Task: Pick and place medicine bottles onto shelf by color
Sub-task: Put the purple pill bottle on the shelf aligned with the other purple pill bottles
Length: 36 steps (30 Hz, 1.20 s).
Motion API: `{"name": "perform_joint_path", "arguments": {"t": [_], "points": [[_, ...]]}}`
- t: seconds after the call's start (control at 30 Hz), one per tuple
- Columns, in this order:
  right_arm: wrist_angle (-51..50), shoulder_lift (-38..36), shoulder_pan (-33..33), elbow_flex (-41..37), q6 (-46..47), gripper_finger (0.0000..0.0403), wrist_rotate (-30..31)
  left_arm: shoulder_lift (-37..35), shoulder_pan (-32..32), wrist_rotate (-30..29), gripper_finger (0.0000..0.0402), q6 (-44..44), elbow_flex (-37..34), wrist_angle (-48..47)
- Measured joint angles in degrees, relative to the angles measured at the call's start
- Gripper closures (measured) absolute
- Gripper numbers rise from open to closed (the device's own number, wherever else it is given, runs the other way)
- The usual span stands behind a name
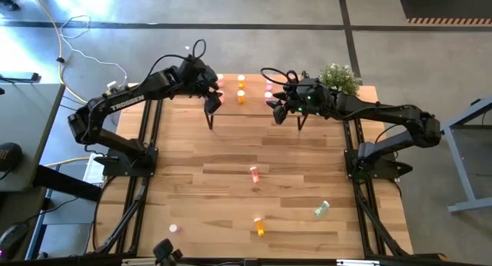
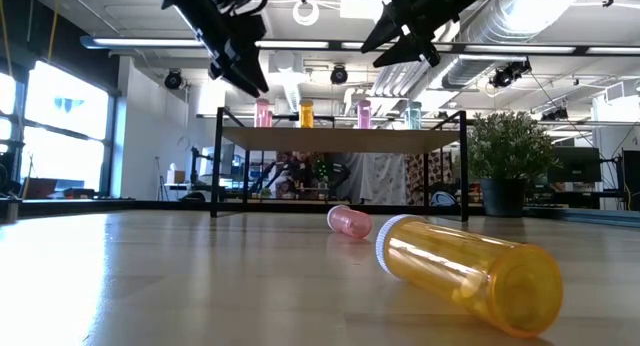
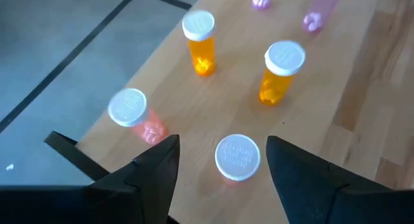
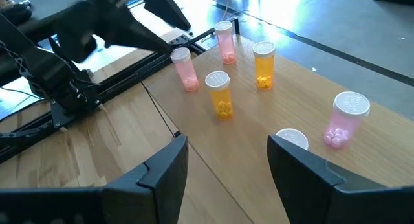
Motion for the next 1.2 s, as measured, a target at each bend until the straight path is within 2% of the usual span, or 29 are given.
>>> {"name": "perform_joint_path", "arguments": {"t": [0.1,0.33,0.5,0.87,1.0,1.2], "points": [[0.0,0.0,0.0,0.0,0.1,0.0201,-0.02,-1.67,0.0,0.01,0.0181,-0.03,1.92,-3.34],[-0.16,-0.87,0.07,0.0,1.55,0.0201,-0.09,-4.78,-1.04,1.47,0.0181,-3.08,11.78,-19.5],[-1.86,-0.87,0.07,0.0,1.53,0.0201,-1.45,-10.1,-5.24,7.13,0.0182,-8.55,11.16,-23.26],[-3.62,-0.91,0.07,0.0,2.99,0.0201,-6.57,-22.18,-24.83,4.83,0.0184,-32.47,-0.56,-23.74],[-3.83,-1.44,0.07,0.0,3.02,0.0201,-8.96,-24.4,-33.62,4.49,0.0185,-42.2,-5.04,-23.67],[-3.98,-1.62,1.02,0.0,2.72,0.0201,-9.27,-24.65,-48.33,4.08,0.0185,-56.4,-9.64,-23.43]]}}
